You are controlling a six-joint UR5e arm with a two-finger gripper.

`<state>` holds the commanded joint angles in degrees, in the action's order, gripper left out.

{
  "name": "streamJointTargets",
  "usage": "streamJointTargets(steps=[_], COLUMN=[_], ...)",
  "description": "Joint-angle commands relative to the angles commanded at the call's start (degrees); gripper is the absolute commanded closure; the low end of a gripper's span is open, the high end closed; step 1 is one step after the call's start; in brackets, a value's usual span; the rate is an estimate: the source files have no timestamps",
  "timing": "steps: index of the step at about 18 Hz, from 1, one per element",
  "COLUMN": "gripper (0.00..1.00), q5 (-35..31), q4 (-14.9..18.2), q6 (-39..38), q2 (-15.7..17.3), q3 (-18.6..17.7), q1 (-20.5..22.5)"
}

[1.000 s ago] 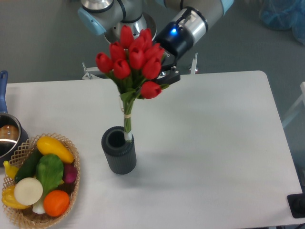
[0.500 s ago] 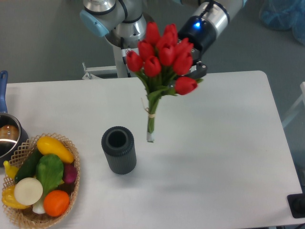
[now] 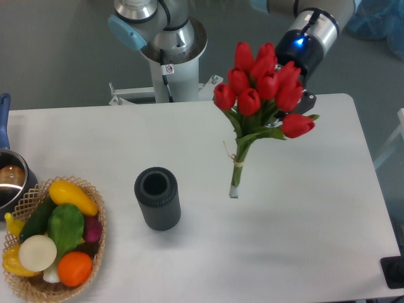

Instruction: Pick up the flowers from the vase

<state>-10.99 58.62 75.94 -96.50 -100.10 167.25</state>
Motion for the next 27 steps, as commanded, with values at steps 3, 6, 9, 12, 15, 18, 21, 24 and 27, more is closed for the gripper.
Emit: streamJointTargets(steps=[3, 6, 9, 12, 15, 18, 21, 24, 27], gripper=[0.56, 0.56, 0.56, 0.56, 0.56, 0.56, 0.56, 0.56, 0.56], q5=[-0.09, 0.00, -0.09, -0.18, -0.18, -0.18, -0.26, -0.26, -0.26], q4=[-0.09, -0.09, 0.00, 0.00, 0.00, 0.00, 0.00, -0.09, -0.09], q6=[0.00, 0.00, 0.00, 0.00, 0.00, 0.00, 0.00, 0.00, 0.00], q2=[0.00, 0.00, 0.00, 0.17, 0.09, 0.44, 0.70, 0.79, 0.79], q3=[0.00, 0.09, -0.18, -0.53, -0.62, -0.97, -1.41, -1.76, -1.76], q1=[0.00, 0.09, 0.00, 0.09, 0.00, 0.44, 0.44, 0.44, 0.44])
